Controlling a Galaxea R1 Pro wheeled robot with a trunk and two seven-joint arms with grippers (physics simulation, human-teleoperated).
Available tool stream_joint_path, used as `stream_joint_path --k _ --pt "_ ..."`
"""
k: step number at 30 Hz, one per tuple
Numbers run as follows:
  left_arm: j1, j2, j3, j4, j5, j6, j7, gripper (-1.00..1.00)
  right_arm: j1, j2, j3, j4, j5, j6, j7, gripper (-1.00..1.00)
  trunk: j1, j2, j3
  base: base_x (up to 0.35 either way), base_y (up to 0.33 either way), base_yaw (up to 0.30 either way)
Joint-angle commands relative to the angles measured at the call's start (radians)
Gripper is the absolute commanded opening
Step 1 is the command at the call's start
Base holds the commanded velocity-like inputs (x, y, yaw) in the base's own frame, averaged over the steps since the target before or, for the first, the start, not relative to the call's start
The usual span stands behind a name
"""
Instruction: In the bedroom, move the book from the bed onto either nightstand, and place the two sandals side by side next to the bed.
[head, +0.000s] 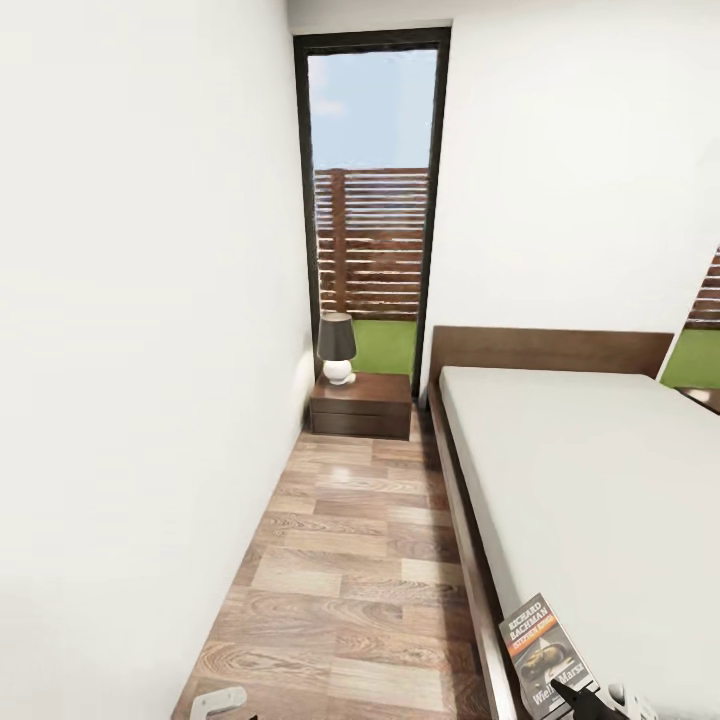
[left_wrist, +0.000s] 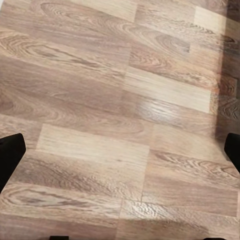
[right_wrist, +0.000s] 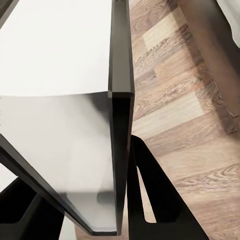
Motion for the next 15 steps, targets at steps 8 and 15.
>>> stream_joint_path --k 8,15 --pt "-0.001 0.0 -0.008 0.001 0.011 -0.003 -0.004 1.0 -0.002 0.0 0.001 0.004 -0.006 0.002 0.006 -1.0 0.0 -0.001 -0.002 0.191 0.13 0.0" --pt "0.0 0.0 -0.008 0.001 0.011 -0.003 -0.004 1.0 -0.002 0.0 0.001 0.004 -0.006 0.002 0.006 -1.0 0.0 -0.001 -0.002 0.262 0.204 0.0"
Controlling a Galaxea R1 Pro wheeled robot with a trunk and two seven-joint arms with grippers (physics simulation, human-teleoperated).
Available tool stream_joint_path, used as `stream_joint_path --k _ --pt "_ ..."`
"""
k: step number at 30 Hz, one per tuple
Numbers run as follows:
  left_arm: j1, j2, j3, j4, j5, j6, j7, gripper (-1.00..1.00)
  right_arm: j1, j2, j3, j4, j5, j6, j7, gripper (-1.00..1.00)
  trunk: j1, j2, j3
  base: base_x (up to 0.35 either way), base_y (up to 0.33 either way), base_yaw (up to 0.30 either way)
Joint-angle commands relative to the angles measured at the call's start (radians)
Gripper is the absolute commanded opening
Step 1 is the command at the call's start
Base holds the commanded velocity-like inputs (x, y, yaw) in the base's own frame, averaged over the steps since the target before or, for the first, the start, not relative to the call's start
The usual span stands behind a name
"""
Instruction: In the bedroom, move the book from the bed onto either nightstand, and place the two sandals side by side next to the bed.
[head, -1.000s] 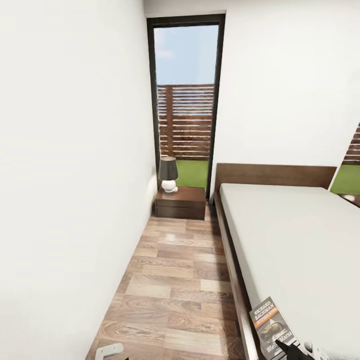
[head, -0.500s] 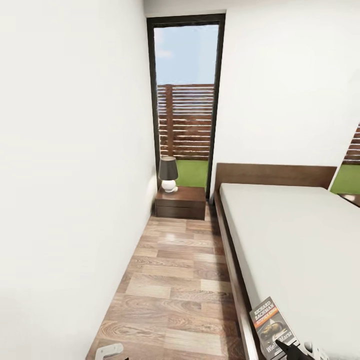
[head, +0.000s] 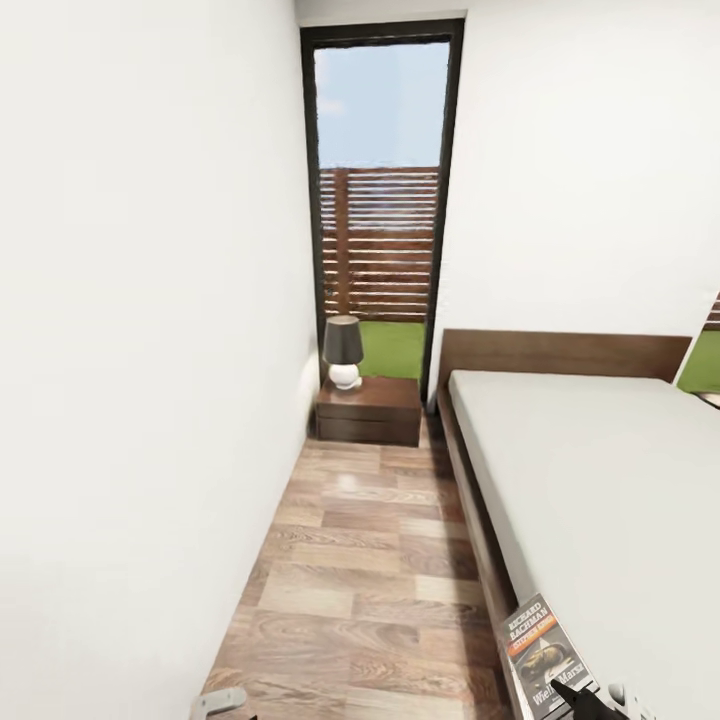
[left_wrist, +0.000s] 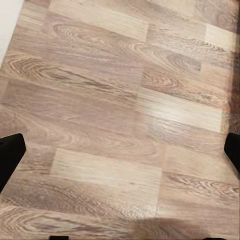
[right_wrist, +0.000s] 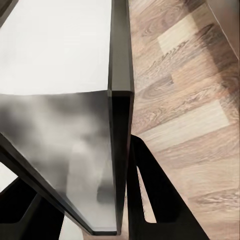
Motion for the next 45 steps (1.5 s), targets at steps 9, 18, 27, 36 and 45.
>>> stream_joint_path --k 9,18,27,36,45 --pt "-0.001 0.0 -0.008 0.001 0.011 -0.003 -0.004 1.0 -0.002 0.0 0.0 0.004 -0.007 0.002 0.006 -1.0 0.001 -0.001 -0.001 0.247 0.183 -0.004" --pt "-0.001 0.0 -0.008 0.001 0.01 -0.003 -0.004 1.0 -0.002 0.0 0.0 0.004 -0.007 0.002 0.006 -1.0 0.001 -0.001 -0.001 0.037 0.022 -0.197" --pt "-0.001 0.0 -0.008 0.001 0.01 -0.003 -0.004 1.0 -0.002 0.0 0.0 0.004 -0.007 0.002 0.006 -1.0 0.001 -0.001 -0.003 0.001 0.0 -0.069" --pt "-0.001 0.0 -0.008 0.001 0.01 -0.003 -0.004 1.0 -0.002 -0.001 0.0 0.004 -0.007 0.002 0.006 -1.0 0.001 -0.001 -0.015 0.0 0.0 -0.002" --pt "-0.001 0.0 -0.008 0.001 0.01 -0.003 -0.004 1.0 -0.002 -0.001 0.0 0.004 -0.007 0.002 0.006 -1.0 0.001 -0.001 -0.029 0.0 0.0 0.0"
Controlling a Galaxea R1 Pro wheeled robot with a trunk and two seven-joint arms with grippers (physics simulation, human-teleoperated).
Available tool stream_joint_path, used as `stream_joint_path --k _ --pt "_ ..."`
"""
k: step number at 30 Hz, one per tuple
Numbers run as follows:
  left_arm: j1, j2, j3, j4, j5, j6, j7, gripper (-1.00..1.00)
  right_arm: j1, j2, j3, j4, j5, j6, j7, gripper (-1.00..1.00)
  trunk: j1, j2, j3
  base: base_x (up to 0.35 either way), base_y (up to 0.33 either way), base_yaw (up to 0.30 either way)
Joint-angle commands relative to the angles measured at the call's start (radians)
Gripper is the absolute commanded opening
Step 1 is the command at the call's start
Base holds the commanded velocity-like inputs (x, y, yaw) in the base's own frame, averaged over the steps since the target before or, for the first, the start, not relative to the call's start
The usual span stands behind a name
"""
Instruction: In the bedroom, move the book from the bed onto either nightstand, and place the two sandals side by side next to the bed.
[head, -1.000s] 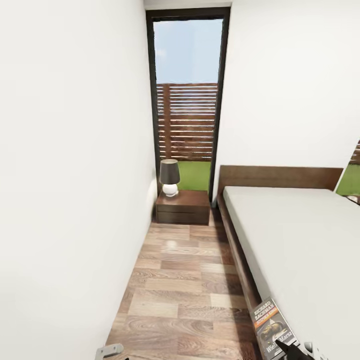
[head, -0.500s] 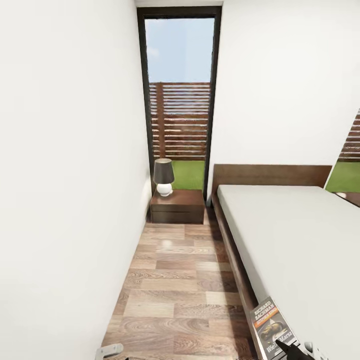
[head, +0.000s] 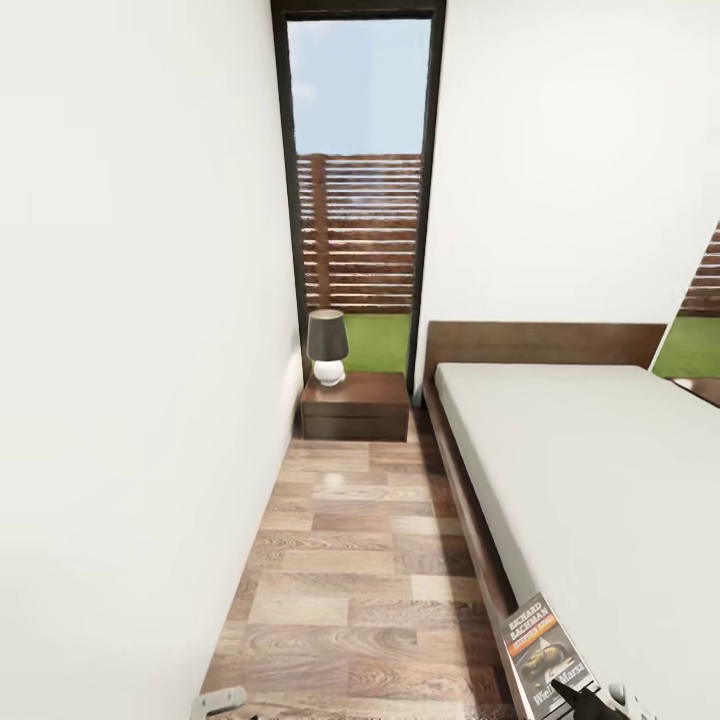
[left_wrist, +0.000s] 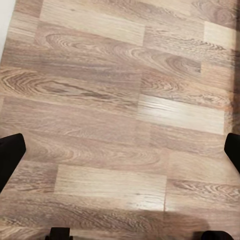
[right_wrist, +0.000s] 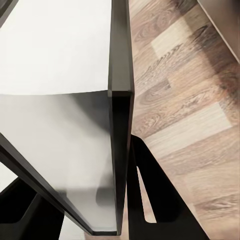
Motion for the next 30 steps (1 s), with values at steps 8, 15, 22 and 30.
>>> stream_joint_path --k 8,15,22,30 --pt "-0.001 0.0 -0.008 0.001 0.011 -0.003 -0.004 1.0 -0.002 -0.001 0.001 0.004 -0.006 0.002 0.006 -1.0 0.0 -0.001 -0.011 0.0 0.0 0.0" --pt "-0.001 0.0 -0.008 0.001 0.01 -0.003 -0.004 1.0 -0.002 -0.001 0.001 0.004 -0.006 0.002 0.006 -1.0 0.0 -0.001 -0.011 0.178 -0.044 0.0" --pt "-0.001 0.0 -0.008 0.001 0.011 -0.003 -0.004 1.0 -0.002 0.0 0.001 0.004 -0.006 0.002 0.006 -1.0 0.0 -0.001 -0.011 0.298 -0.038 0.0" --pt "-0.001 0.0 -0.008 0.001 0.011 -0.003 -0.004 1.0 -0.002 0.0 0.001 0.004 -0.006 0.002 0.006 -1.0 0.0 -0.001 -0.011 0.319 -0.003 0.0"
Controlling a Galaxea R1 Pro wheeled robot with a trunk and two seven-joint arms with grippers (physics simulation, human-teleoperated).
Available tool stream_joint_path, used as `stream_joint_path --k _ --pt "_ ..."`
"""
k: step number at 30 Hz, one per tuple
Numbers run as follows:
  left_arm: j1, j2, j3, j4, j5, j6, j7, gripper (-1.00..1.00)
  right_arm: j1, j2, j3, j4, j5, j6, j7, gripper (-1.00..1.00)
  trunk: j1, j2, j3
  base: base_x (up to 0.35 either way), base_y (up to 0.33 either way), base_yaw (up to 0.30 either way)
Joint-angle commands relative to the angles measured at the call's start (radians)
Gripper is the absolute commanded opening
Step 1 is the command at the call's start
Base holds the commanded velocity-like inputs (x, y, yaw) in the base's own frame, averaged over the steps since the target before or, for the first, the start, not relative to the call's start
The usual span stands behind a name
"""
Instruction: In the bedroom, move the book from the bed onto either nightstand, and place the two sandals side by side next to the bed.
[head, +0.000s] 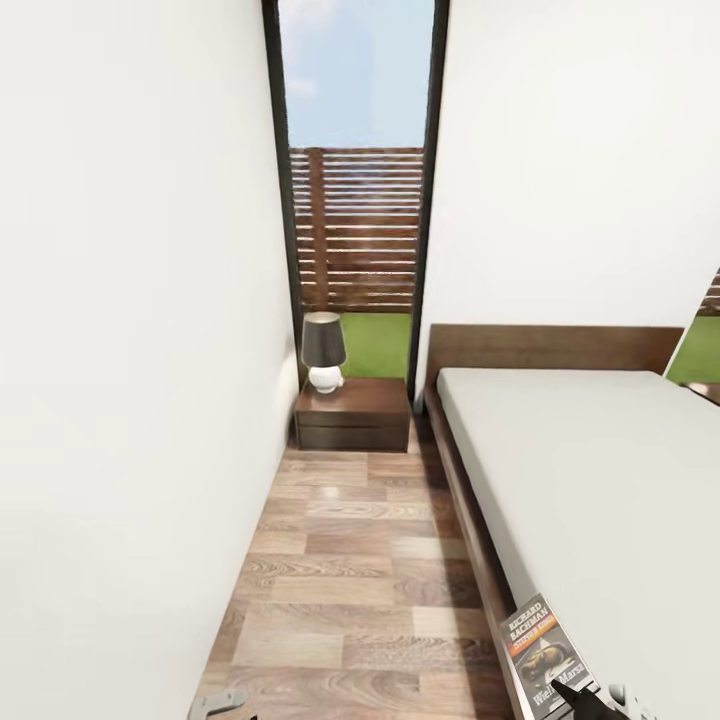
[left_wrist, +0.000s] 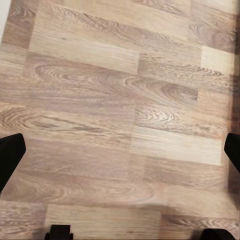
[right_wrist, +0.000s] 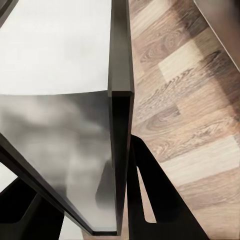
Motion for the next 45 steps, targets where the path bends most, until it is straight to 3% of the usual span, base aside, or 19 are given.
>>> stream_joint_path --k 1,45 --pt "-0.001 0.0 -0.008 0.001 0.011 -0.003 -0.004 1.0 -0.002 0.0 -0.001 0.004 -0.007 0.002 0.006 -1.0 0.001 -0.001 -0.001 0.322 0.0 0.0" --pt "-0.001 0.0 -0.008 0.001 0.01 -0.003 -0.004 1.0 -0.002 0.0 -0.001 0.004 -0.007 0.002 0.006 -1.0 0.001 -0.001 -0.001 0.323 0.0 0.0"
